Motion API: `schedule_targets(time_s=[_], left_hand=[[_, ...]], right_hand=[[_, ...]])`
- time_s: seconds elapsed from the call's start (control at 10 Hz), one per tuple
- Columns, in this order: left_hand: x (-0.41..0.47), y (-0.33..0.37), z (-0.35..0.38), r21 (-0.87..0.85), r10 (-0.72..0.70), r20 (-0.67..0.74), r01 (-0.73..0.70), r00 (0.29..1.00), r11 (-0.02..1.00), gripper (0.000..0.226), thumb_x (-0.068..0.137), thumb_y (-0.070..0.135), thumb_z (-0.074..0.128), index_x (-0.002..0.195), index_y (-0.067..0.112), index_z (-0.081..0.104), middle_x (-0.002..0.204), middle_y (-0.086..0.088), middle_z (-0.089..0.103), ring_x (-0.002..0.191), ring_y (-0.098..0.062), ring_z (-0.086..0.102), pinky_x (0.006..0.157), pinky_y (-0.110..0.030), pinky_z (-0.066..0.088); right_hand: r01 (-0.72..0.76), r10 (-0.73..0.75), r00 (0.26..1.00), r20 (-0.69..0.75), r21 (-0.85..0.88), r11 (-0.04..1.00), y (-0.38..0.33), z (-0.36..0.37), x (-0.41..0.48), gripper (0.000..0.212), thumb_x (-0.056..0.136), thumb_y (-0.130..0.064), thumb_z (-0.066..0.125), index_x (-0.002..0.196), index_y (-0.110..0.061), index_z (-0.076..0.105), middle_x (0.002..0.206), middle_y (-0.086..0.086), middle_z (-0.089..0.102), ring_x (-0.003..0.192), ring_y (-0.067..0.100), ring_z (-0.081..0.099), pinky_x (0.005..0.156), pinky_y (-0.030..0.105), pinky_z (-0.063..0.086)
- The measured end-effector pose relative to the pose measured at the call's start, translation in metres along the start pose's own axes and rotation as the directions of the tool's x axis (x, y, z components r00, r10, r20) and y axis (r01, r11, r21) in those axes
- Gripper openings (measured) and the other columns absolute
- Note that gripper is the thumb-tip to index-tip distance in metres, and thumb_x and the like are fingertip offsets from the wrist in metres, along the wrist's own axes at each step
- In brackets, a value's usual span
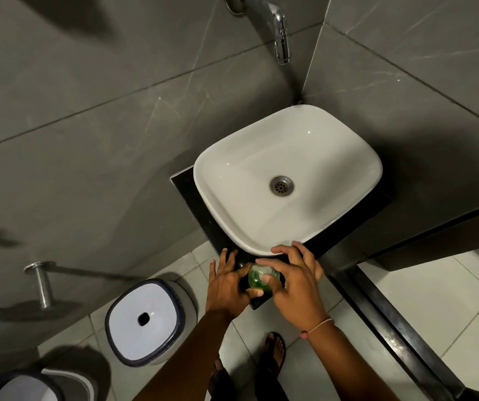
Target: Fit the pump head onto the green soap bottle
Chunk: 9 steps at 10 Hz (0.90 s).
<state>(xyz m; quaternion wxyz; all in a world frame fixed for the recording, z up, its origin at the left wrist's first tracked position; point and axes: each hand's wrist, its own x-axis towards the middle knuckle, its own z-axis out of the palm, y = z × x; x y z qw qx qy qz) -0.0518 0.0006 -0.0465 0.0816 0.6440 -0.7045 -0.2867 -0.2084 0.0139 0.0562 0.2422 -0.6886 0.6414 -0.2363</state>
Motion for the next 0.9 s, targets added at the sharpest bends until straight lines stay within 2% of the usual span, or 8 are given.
schedule_targets(time_s=[0.1,0.2,0.4,0.6,0.8,0.9], left_hand=[[0.000,0.000,-0.001,0.009,0.002,-0.001,-0.002,1.000,1.000,0.068,0.072,0.058,0.069,0.134,0.041,0.048,0.160,-0.004,0.020,0.149,-0.022,-0.004,0.121,-0.049,-0.004],[0.000,0.000,-0.001,-0.005,0.005,-0.003,-0.005,1.000,1.000,0.067,0.072,0.058,0.070,0.134,0.041,0.049,0.160,-0.005,0.020,0.149,-0.023,-0.003,0.121,-0.048,-0.004],[-0.001,0.000,-0.001,0.001,-0.006,0.020,0.006,1.000,1.000,0.069,0.073,0.059,0.069,0.135,0.038,0.048,0.160,-0.006,0.018,0.149,-0.023,-0.004,0.121,-0.049,-0.005],[-0.001,0.000,0.000,-0.020,-0.008,0.011,0.008,1.000,1.000,0.070,0.072,0.058,0.071,0.135,0.039,0.048,0.160,-0.006,0.019,0.149,-0.023,-0.004,0.120,-0.049,-0.004],[-0.002,0.001,-0.001,-0.018,-0.010,0.015,0.010,1.000,1.000,0.071,0.071,0.058,0.071,0.135,0.039,0.047,0.160,-0.005,0.019,0.149,-0.022,-0.004,0.120,-0.051,-0.004],[-0.002,-0.002,0.000,-0.020,0.008,0.024,-0.008,1.000,1.000,0.074,0.070,0.060,0.071,0.136,0.042,0.043,0.161,-0.007,0.014,0.149,-0.025,-0.006,0.120,-0.052,-0.003]], right_hand=[[0.108,-0.095,0.986,0.140,-0.085,0.991,-0.001,-0.010,0.005,0.046,0.074,-0.012,0.056,0.105,-0.047,0.062,0.137,-0.010,0.044,0.144,0.022,0.009,0.110,0.047,0.008],[0.179,-0.150,0.965,0.214,-0.127,0.976,0.000,-0.019,0.009,0.047,0.079,-0.006,0.061,0.103,-0.047,0.062,0.143,-0.005,0.043,0.145,0.029,0.009,0.111,0.052,0.010],[0.254,-0.180,0.910,0.373,-0.161,0.954,0.002,-0.032,0.022,0.040,0.086,-0.009,0.060,0.101,-0.045,0.067,0.150,-0.007,0.034,0.146,0.029,0.001,0.113,0.055,0.005],[0.305,-0.211,0.868,0.450,-0.145,0.941,0.005,-0.036,0.032,0.044,0.086,-0.007,0.060,0.098,-0.049,0.065,0.152,-0.016,0.028,0.147,0.024,-0.008,0.114,0.053,-0.008],[0.305,-0.197,0.846,0.496,-0.148,0.941,0.002,-0.040,0.036,0.043,0.088,-0.010,0.058,0.102,-0.051,0.064,0.152,-0.020,0.026,0.146,0.021,-0.011,0.113,0.052,-0.013],[0.246,-0.193,0.882,0.429,-0.071,0.967,0.004,-0.044,0.033,0.054,0.088,-0.007,0.056,0.113,-0.055,0.058,0.151,-0.019,0.030,0.147,0.020,-0.004,0.115,0.051,-0.010]])
